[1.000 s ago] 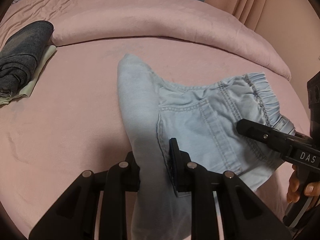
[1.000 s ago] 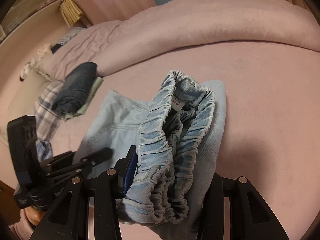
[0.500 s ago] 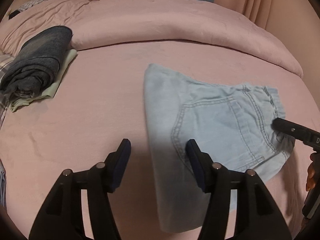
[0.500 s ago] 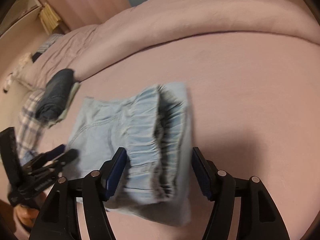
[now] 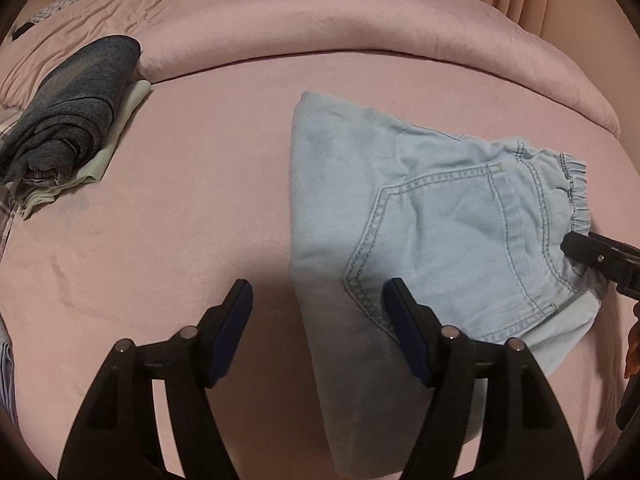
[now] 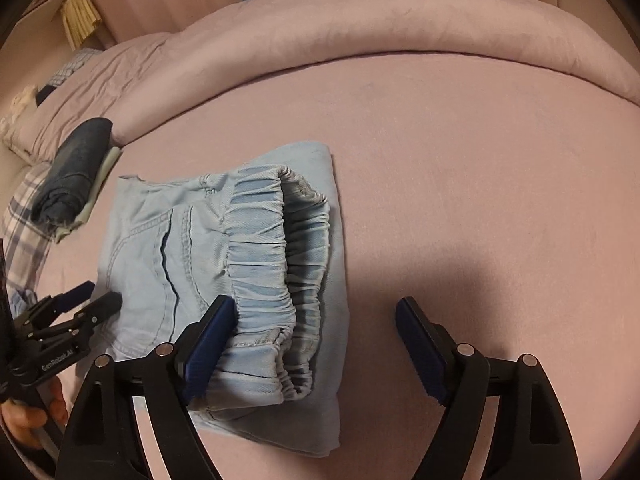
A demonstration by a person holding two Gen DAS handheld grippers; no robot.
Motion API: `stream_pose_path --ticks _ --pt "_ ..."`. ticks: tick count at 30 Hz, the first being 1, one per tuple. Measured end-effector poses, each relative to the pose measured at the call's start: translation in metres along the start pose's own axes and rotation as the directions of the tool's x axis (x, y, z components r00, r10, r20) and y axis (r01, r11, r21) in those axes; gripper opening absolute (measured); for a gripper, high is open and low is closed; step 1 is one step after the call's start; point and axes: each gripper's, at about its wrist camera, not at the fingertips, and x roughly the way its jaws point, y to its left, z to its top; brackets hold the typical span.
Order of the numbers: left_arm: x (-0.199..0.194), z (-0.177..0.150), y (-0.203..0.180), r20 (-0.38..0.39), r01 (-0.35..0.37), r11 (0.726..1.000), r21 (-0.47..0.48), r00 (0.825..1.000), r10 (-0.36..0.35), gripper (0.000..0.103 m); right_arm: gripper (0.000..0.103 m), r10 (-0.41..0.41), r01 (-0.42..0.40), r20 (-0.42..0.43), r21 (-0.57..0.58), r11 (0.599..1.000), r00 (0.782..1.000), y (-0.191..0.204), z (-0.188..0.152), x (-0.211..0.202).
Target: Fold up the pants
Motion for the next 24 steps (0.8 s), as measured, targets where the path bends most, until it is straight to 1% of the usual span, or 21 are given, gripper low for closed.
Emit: stream_pose_path --ticks 2,7,8,10,11,12,15,17,18,20,22,24 --pt "-0.005 -0.001 0.000 0.000 -0.001 1.000 -0.002 1.000 0.001 0.068 0.081 -0.007 0.007 0.003 -0.002 1.000 1.000 0.002 0.000 -0.009" --pt "-0.022 -0.014 0.001 0.027 -0.010 1.000 0.007 1.000 0.010 0.068 0.081 0.027 -0.026 0.044 -0.034 0.999 0.999 0.011 -0.009 -0.032" --pt "-0.023 -0.016 0.002 0.030 -0.009 1.000 0.008 0.999 0.009 0.068 0.081 0.036 -0.034 0.040 -0.046 0.998 0.999 0.013 -0.011 -0.032" --pt "-0.020 -0.019 0.001 0.026 -0.021 0.999 0.024 0.999 0.020 0.068 0.081 0.006 -0.005 0.002 -0.084 0.996 1.000 0.017 -0.017 -0.021" --pt "-0.018 -0.020 0.001 0.022 -0.023 0.999 0.026 1.000 0.023 0.068 0.081 -0.013 0.011 -0.015 -0.090 0.996 1.000 0.017 -0.020 -0.014" --pt "-0.016 -0.021 0.000 0.019 -0.025 0.999 0.025 1.000 0.024 0.068 0.081 -0.007 0.005 -0.036 -0.077 0.997 0.999 0.015 -0.023 -0.005" --pt "-0.016 -0.020 0.002 0.013 -0.016 1.000 0.010 1.000 0.016 0.068 0.083 0.011 -0.013 -0.036 -0.046 0.999 0.999 0.011 -0.023 0.000" --pt "-0.020 -0.020 0.002 0.015 -0.023 1.000 -0.007 1.000 0.023 0.069 0.083 0.003 -0.005 -0.034 -0.051 0.999 0.999 0.013 -0.023 -0.003" --pt "-0.021 -0.021 0.002 0.013 -0.039 0.999 -0.014 0.999 0.039 0.075 0.083 -0.001 -0.001 -0.034 -0.055 0.998 0.999 0.014 -0.023 -0.003" --pt "-0.019 -0.020 0.005 -0.003 -0.093 0.995 -0.037 0.996 0.093 0.095 0.083 0.000 -0.001 -0.029 -0.044 0.999 1.000 0.014 -0.023 -0.008" --pt "-0.019 -0.020 0.010 -0.022 -0.096 0.993 -0.073 0.995 0.094 0.100 0.083 0.000 0.000 -0.013 -0.040 0.999 1.000 0.016 -0.023 -0.014" --pt "-0.019 -0.020 0.014 -0.040 -0.085 0.991 -0.104 0.996 0.082 0.102 0.083 -0.005 0.005 -0.003 -0.046 0.999 1.000 0.019 -0.024 -0.020"
